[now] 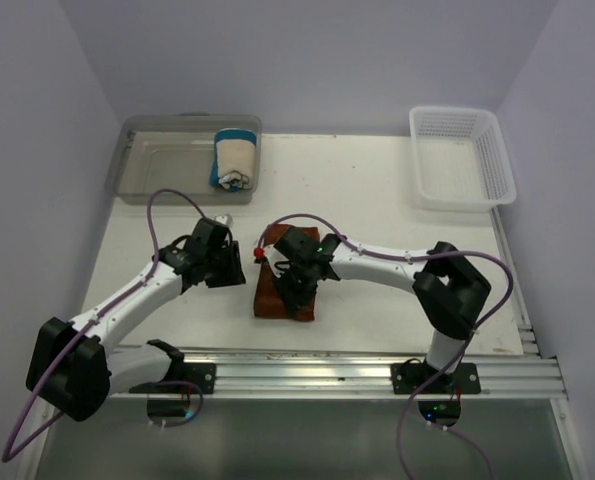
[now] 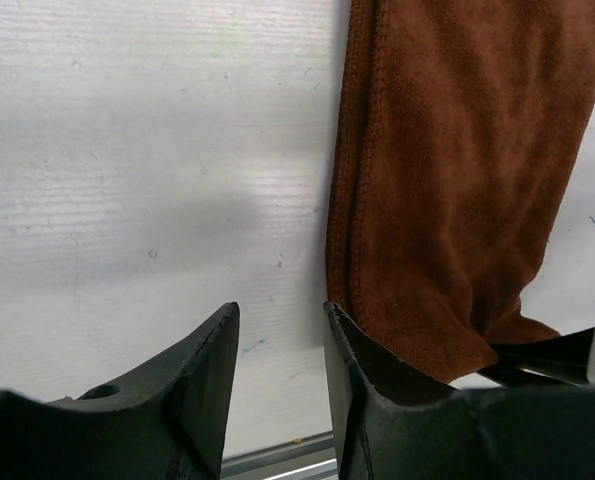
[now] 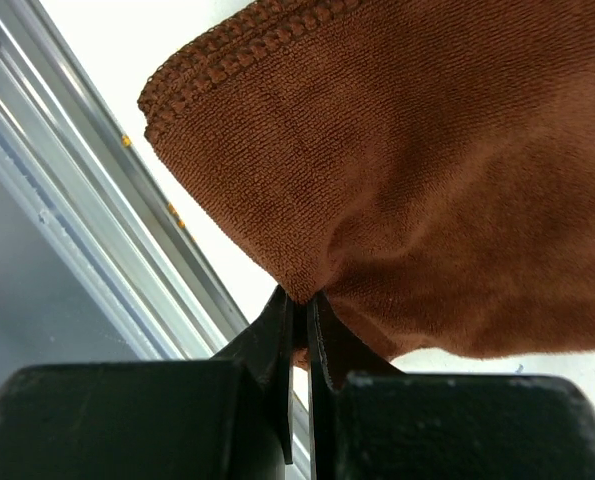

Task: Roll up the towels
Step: Roll the towel

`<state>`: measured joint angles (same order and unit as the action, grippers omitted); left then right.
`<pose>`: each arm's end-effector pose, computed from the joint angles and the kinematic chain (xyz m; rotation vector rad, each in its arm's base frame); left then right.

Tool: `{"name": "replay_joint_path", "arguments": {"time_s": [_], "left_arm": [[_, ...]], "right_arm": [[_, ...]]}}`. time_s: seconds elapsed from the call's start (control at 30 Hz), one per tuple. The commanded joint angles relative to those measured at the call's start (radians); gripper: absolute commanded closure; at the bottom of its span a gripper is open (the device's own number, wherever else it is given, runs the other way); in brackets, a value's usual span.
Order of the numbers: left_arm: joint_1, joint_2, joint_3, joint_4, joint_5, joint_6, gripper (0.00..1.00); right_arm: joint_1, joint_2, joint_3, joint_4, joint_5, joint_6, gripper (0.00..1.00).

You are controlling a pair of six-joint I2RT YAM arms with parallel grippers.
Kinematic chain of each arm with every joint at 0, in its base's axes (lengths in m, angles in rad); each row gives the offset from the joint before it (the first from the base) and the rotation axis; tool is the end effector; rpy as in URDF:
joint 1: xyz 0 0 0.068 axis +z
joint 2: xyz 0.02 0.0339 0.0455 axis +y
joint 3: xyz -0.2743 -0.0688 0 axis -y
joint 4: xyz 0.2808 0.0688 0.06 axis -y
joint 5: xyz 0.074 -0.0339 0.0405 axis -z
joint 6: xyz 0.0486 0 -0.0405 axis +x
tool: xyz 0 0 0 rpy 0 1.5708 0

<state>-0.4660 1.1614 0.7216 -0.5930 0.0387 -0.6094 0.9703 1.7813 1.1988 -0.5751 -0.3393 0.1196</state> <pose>0.2254 -0.1155 0.1946 -0.1769 2.6618 -0.4210 0.2087 0.3333 0.1676 -1.2795 2.5745 0.7330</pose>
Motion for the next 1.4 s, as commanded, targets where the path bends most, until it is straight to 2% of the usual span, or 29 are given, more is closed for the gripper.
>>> {"name": "replay_joint_path", "arguments": {"time_s": [0.0,0.3,0.43,0.53,0.73,0.77,1.23,1.37], "left_arm": [[-0.051,-0.008,0.015,-0.010,-0.063,-0.032,0.57],[-0.106,-0.088,-0.060,0.056,0.004,-0.105,0.65],[-0.123,-0.120,-0.111,0.081,0.027,-0.118,0.65],[-0.131,-0.138,-0.132,0.085,0.030,-0.124,0.60],[-0.135,-0.207,-0.142,0.096,0.015,-0.133,0.38],[-0.135,-0.215,-0.143,0.099,0.018,-0.130,0.37],[-0.148,-0.244,-0.172,0.193,0.081,-0.101,0.38],[-0.149,-0.209,-0.188,0.219,0.096,-0.098,0.42]], "right_arm": [[-0.021,0.027,0.033,-0.023,-0.139,-0.023,1.00],[-0.085,0.078,0.061,-0.006,-0.291,-0.008,1.00],[-0.104,0.086,0.074,-0.017,-0.331,-0.008,1.00],[-0.120,0.084,0.071,-0.003,-0.360,0.008,1.00],[-0.137,0.098,0.079,0.001,-0.376,0.029,1.00],[-0.137,0.101,0.082,0.001,-0.376,0.029,1.00],[-0.142,0.132,0.116,-0.022,-0.374,0.032,1.00],[-0.142,0.132,0.119,-0.020,-0.374,0.035,1.00]]}}
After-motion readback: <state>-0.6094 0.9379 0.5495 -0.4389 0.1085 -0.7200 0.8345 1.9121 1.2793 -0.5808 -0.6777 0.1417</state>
